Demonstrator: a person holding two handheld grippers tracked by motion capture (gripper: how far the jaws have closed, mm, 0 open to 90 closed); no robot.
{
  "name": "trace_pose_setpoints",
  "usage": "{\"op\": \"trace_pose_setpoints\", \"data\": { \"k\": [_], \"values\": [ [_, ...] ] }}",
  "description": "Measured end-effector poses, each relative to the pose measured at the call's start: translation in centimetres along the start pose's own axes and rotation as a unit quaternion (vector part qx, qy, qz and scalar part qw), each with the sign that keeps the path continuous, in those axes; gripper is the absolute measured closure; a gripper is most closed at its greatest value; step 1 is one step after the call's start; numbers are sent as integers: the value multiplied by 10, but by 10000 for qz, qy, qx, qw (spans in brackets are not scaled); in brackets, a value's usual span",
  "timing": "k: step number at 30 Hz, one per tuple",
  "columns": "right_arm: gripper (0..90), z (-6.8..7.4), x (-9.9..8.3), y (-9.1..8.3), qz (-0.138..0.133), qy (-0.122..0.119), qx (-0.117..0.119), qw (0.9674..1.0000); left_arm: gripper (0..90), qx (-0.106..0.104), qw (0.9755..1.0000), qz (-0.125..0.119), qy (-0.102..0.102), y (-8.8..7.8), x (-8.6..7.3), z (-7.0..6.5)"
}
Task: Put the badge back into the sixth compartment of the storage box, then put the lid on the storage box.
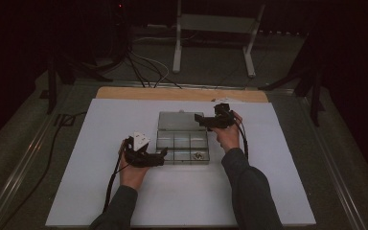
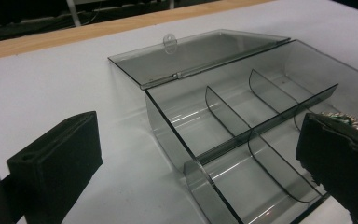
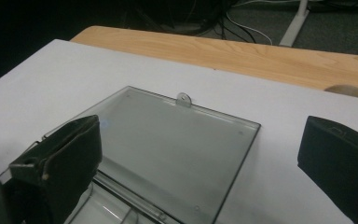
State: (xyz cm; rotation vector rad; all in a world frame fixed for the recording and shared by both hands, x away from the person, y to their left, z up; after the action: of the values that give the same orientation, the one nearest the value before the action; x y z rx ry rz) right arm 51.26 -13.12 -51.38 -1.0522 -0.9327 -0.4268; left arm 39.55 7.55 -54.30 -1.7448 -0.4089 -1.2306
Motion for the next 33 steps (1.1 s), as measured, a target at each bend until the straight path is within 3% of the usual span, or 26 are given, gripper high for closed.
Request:
{"op": "trace_pose_setpoints", "data": {
  "k": [7, 19, 24, 29, 33],
  "values": [
    [0, -7, -5, 1, 85, -46, -107, 9999, 17, 62, 10000, 38, -2, 3, -2, 0],
    [0, -6, -13, 12, 225, 13, -160, 9996, 22, 62, 9998, 176, -95, 9, -8, 0],
    [0, -6, -21, 17, 351, 35, -181, 9992, 122, -164, 9990, 248, -348, 9, -12, -2],
    [0, -4, -30, 23, 501, 63, -145, 9986, 224, -250, 9984, 401, -299, 11, -17, -8],
    [17, -5, -37, 27, 685, 114, -156, 9975, 329, -186, 9981, 531, -268, 13, -24, -10]
  ]
}}
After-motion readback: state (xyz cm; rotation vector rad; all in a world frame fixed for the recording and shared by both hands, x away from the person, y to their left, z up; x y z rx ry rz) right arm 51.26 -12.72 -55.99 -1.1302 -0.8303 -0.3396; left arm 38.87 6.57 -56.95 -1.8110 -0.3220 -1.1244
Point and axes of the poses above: each handheld gripper's, and its own axes: y roughly forward along the jaws, x roughly out of its top, z roughly to its left, the point moved 9 cm from there along y, roughly forward along the jaws, and after that the axes turned 4 degrees about -x, right-handed, at the moved point
